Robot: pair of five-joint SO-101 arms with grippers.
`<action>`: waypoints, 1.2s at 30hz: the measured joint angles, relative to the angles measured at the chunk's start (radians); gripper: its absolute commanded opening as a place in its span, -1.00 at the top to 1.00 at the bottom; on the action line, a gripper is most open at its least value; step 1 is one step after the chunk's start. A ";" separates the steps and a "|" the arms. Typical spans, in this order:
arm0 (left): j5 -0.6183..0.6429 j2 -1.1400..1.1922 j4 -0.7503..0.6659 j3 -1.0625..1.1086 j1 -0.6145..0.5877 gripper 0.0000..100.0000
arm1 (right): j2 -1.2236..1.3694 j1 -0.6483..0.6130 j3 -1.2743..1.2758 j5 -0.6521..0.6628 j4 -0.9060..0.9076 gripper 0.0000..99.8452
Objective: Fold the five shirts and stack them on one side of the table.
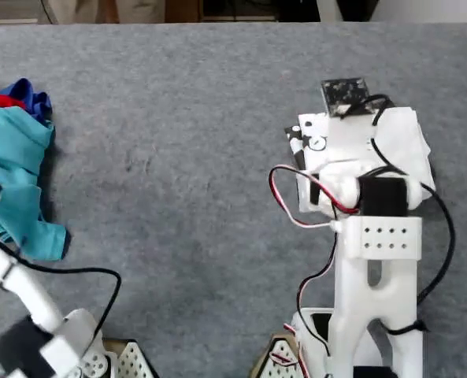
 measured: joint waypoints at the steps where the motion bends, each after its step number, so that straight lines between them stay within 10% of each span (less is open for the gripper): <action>1: -0.003 0.038 -0.035 0.014 -0.014 0.57 | -0.003 0.000 0.015 0.000 -0.018 1.00; 11: 0.000 0.224 -0.227 0.032 0.049 0.91 | -0.003 0.000 0.120 0.000 -0.077 1.00; 36: 0.000 -0.480 0.296 0.153 0.766 0.78 | -0.003 -0.049 0.281 0.110 -0.241 1.00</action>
